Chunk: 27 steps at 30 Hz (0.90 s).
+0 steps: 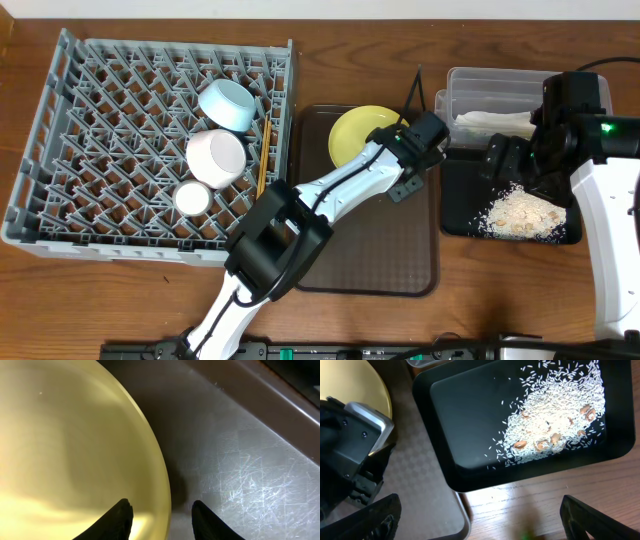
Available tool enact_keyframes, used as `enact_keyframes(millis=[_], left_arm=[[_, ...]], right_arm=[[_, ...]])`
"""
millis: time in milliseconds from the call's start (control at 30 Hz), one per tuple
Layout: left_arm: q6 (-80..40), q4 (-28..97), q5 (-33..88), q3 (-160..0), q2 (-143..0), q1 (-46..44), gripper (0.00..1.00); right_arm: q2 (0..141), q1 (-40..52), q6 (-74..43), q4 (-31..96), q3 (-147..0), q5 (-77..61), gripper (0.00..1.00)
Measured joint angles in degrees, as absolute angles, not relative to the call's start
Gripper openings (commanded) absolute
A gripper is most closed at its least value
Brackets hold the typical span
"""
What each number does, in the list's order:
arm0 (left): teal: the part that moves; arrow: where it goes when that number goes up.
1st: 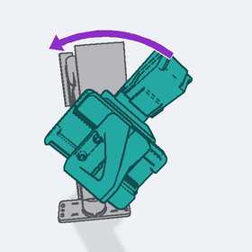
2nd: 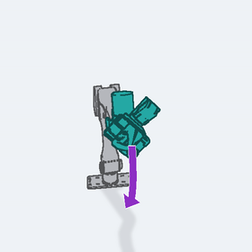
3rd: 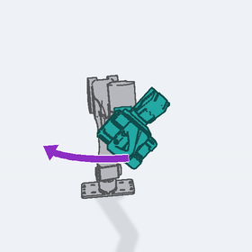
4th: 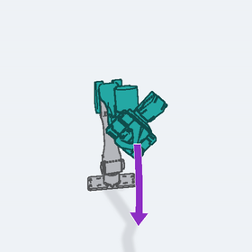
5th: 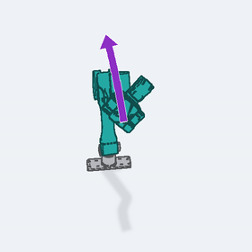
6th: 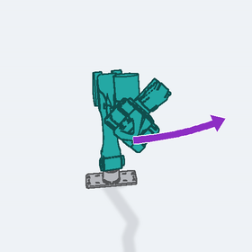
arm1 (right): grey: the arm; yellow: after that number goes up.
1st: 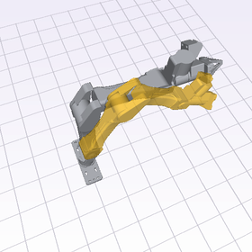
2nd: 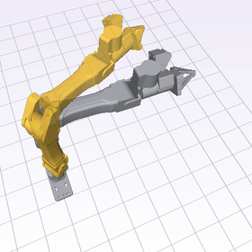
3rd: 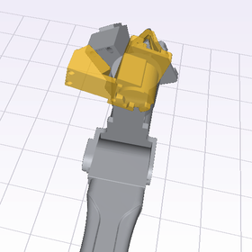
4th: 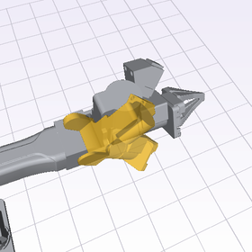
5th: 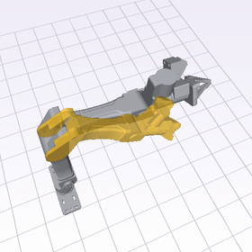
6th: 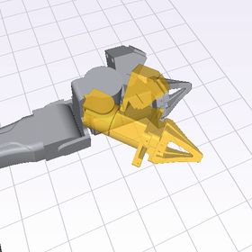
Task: Sort waste into correct bins and load items into the dishwasher
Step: 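Grip the yellow plate's edge with the left gripper and tilt it up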
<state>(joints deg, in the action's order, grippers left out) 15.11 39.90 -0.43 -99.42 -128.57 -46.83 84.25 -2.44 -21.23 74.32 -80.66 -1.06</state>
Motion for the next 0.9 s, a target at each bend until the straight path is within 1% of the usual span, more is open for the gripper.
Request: enact_keyframes(millis=[167, 233, 300, 367, 400, 433, 567, 900], left_arm=[[15.09, 39.18, -0.40, -97.19, -128.53, -46.83, 0.42], [15.00, 38.98, -0.38, -97.08, -128.51, -46.83, 0.35], [14.85, 38.96, -0.32, -97.01, -128.51, -46.85, 0.25], [15.03, 39.00, -0.36, -96.92, -128.51, -46.94, 0.19], [15.05, 39.00, -0.51, -96.92, -128.51, -46.94, 0.19], [15.20, 38.98, -0.67, -96.90, -128.51, -46.94, 0.14], [15.25, 38.94, -1.30, -96.90, -128.49, -46.89, 0.08], [15.49, 40.69, -2.15, -97.01, -128.35, -46.94, 0.08]], right_arm=[[84.25, -2.44, -21.23, 74.35, -80.66, -1.08, 0.99], [84.25, -2.44, -21.23, 74.35, -80.66, -1.06, 0.99], [84.25, -2.44, -21.23, 74.35, -80.66, -1.06, 0.99], [84.25, -2.44, -21.23, 74.39, -80.66, -1.06, 0.99], [84.25, -2.44, -21.23, 74.39, -80.66, -1.06, 0.99], [84.25, -2.44, -21.23, 74.39, -80.66, -1.08, 0.99], [84.25, -2.44, -21.23, 74.41, -80.66, -1.08, 0.99], [84.25, -2.44, -21.23, 74.48, -80.66, -1.06, 0.99]])
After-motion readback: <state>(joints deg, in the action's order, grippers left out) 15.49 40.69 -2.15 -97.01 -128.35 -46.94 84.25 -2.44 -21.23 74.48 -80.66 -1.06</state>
